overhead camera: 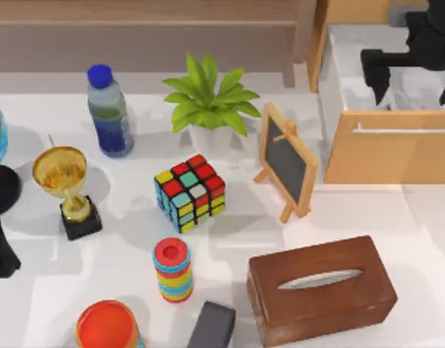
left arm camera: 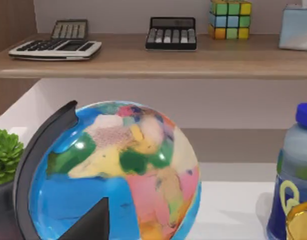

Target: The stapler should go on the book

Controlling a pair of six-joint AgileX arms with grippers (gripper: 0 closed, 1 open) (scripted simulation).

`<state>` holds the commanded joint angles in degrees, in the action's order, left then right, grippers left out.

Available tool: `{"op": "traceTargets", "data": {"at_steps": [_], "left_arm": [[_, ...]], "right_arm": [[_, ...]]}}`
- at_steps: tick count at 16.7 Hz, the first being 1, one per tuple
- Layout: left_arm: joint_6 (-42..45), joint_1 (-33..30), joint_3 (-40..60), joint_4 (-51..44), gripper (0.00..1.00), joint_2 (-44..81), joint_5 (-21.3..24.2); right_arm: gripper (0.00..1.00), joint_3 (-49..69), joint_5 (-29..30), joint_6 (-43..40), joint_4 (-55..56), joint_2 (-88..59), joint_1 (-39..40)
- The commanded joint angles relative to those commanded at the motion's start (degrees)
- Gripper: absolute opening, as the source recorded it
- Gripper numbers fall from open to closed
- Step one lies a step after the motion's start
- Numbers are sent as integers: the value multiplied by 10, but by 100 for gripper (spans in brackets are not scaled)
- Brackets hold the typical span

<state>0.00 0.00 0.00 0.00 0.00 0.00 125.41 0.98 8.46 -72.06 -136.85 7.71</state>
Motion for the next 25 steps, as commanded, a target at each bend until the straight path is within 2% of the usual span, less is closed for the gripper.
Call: {"op": "traceTargets", "data": {"at_steps": [10, 18, 25], "left_arm": [[0, 0, 0, 0, 100, 0, 0], [0, 0, 0, 0, 100, 0, 0], [0, 0, 0, 0, 100, 0, 0]], "right_arm": [[100, 17, 0, 1, -6, -19, -3], [100, -44, 1, 3, 43, -9, 1], [100, -46, 1, 2, 83, -45, -1]]}}
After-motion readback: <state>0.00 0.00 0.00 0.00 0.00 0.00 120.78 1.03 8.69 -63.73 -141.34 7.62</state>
